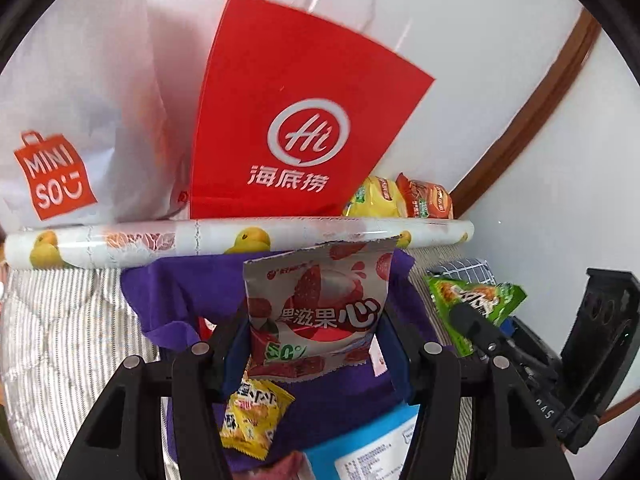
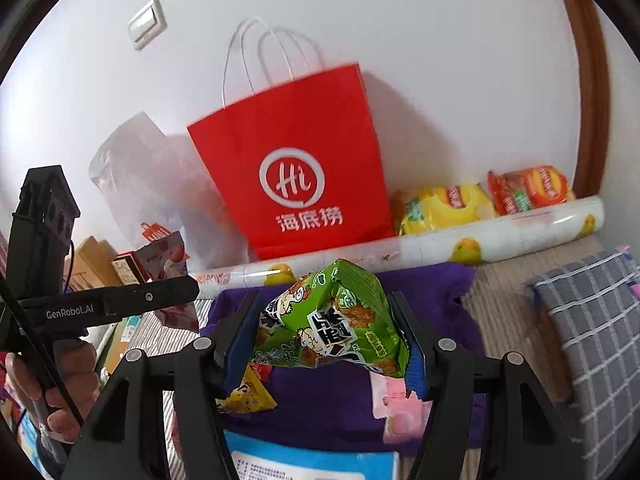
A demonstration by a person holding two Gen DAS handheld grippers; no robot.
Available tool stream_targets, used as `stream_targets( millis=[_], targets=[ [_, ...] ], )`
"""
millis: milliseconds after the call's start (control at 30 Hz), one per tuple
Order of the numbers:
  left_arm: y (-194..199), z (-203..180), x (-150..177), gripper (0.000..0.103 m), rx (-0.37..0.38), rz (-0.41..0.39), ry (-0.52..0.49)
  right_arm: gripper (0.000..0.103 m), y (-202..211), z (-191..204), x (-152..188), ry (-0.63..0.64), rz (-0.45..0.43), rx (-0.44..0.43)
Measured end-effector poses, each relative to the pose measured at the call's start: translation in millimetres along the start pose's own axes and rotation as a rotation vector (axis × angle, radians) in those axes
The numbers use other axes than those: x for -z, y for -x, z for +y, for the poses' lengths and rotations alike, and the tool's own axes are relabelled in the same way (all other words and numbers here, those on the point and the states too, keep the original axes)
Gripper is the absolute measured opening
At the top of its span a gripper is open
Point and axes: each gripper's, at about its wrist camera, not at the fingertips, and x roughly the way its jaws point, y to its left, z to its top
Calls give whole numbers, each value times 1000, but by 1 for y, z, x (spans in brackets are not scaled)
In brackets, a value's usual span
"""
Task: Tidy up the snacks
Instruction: 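Carry the fruit candy bag with the left tool while the right tool carries the green packet to the towel, then lower the green packet onto the towel and open the right tool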
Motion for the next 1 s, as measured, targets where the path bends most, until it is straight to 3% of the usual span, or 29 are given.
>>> stream_targets(
  millis=[300, 700, 1000],
  targets=[
    [-13, 16, 0, 55, -6, 36, 28, 62, -43, -16, 31, -26, 94, -2],
    [-11, 15, 0, 56, -15, 32, 24, 62, -64, -21, 52, -25, 214, -20],
    [-8, 16, 0, 56, -12, 21, 31, 62, -66, -20, 54, -39, 237, -19]
  ],
)
